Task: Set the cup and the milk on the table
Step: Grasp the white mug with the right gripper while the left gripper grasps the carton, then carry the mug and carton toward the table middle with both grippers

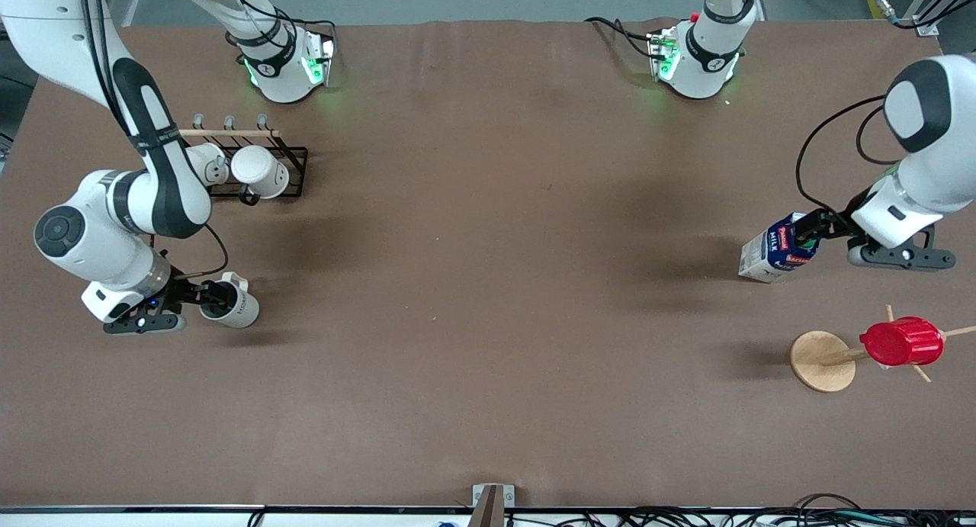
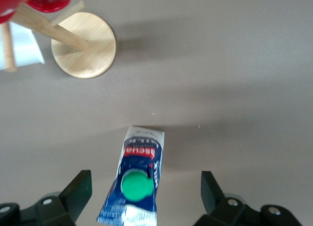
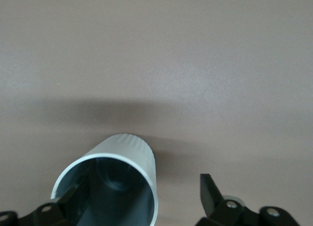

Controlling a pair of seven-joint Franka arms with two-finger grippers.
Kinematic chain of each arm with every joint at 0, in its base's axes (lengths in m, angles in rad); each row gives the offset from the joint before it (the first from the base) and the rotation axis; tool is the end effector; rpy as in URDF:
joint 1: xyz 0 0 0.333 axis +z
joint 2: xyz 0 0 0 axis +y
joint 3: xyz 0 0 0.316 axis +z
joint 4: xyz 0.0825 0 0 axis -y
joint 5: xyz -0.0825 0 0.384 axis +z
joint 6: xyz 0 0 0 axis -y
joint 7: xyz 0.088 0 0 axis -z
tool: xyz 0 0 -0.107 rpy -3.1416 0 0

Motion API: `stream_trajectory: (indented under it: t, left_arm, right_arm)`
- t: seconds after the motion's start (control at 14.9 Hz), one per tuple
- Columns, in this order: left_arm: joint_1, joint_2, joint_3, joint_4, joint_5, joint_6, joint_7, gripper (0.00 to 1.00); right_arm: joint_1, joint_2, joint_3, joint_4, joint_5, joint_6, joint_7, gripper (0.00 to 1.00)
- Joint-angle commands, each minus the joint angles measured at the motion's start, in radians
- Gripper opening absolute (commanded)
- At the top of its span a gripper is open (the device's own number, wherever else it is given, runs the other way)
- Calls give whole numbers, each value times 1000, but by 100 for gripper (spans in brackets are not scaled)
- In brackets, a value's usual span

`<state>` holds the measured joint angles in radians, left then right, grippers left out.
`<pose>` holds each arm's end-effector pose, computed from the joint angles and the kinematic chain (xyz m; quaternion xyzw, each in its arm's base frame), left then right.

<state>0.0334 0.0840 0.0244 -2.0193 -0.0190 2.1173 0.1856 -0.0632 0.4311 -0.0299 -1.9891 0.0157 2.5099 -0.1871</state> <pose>0.5700 0.0319 0.4113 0.9982 -0.0590 0.0078 0.0062 0.6172 -0.0570 0.2532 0.9981 0.0425 0.0443 0.0075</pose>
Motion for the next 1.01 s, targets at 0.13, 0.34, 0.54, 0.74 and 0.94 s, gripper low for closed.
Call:
stream_trajectory:
  t: [0.13,0.34,0.54,0.74,0.94]
  left_arm:
    - [29,56,-3,-10,5,44,124,98]
    - [40,56,-3,-76,5,110,137,98]
    - [49,54,-3,-98,5,121,147,98]
    - [52,43,-3,-124,5,121,147,98]
    - [63,28,-3,-144,5,119,184,98]
  right_arm:
    - [-14,15,7,-36,-11,64,-23,54]
    - [-14,14,7,-33,-11,52,-17,10]
    - [-15,12,5,-13,-10,21,-8,0]
    - [2,-6,14,90,0,-187,49,0]
    - [68,-34,103,212,-12,-376,249,0]
